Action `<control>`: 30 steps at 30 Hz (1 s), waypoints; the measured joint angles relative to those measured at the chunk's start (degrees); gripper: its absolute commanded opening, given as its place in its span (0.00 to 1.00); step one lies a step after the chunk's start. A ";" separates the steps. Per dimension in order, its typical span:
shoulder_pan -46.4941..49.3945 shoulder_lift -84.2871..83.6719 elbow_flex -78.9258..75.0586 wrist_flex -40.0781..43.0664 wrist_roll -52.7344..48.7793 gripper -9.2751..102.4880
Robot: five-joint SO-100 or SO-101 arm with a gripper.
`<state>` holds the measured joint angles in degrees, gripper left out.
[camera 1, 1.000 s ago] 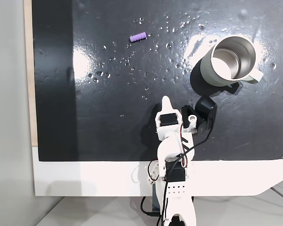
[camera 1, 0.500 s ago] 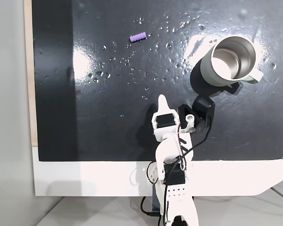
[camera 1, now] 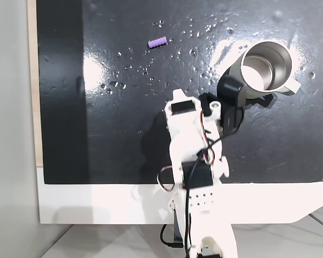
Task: Grasp a pengrip and put it in the cup.
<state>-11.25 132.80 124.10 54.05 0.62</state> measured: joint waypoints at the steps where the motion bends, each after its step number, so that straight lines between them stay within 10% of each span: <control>1: 0.00 -3.16 -3.08 1.14 0.70 0.08; 30: 5.71 -79.98 -88.33 33.84 16.88 0.09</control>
<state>-5.54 52.82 35.77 87.89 17.49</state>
